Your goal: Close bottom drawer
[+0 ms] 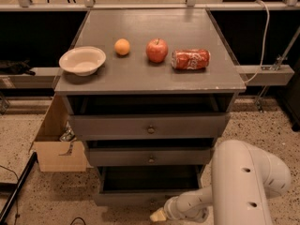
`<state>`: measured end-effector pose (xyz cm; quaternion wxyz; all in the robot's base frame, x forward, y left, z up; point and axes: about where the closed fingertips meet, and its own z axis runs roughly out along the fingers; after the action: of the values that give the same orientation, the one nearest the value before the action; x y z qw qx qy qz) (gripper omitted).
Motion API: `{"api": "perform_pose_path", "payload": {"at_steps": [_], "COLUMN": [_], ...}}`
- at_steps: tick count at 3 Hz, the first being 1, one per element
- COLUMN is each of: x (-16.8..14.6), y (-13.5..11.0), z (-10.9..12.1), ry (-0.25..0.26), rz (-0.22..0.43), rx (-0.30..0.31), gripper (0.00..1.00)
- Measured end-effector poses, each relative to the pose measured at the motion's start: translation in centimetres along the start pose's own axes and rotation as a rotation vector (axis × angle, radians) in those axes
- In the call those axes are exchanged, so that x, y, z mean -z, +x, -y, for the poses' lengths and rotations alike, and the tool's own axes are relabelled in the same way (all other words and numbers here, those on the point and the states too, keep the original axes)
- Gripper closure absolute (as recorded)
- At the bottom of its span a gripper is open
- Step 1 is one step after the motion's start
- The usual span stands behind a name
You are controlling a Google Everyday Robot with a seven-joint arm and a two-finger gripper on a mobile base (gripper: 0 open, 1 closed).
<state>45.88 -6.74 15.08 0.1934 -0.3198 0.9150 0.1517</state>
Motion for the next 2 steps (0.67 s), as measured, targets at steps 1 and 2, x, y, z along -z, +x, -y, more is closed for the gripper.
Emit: {"api": "perform_pose_path", "payload": {"at_steps": [1, 2], "x": [-1.2, -2.7], "y": [-4.1, -8.1], "z": [2.5, 5.4], "ry": [0.013, 0.053], "rz": [0.027, 0.048], "rx": [-0.034, -0.058], "gripper": [1.00, 1.00]}}
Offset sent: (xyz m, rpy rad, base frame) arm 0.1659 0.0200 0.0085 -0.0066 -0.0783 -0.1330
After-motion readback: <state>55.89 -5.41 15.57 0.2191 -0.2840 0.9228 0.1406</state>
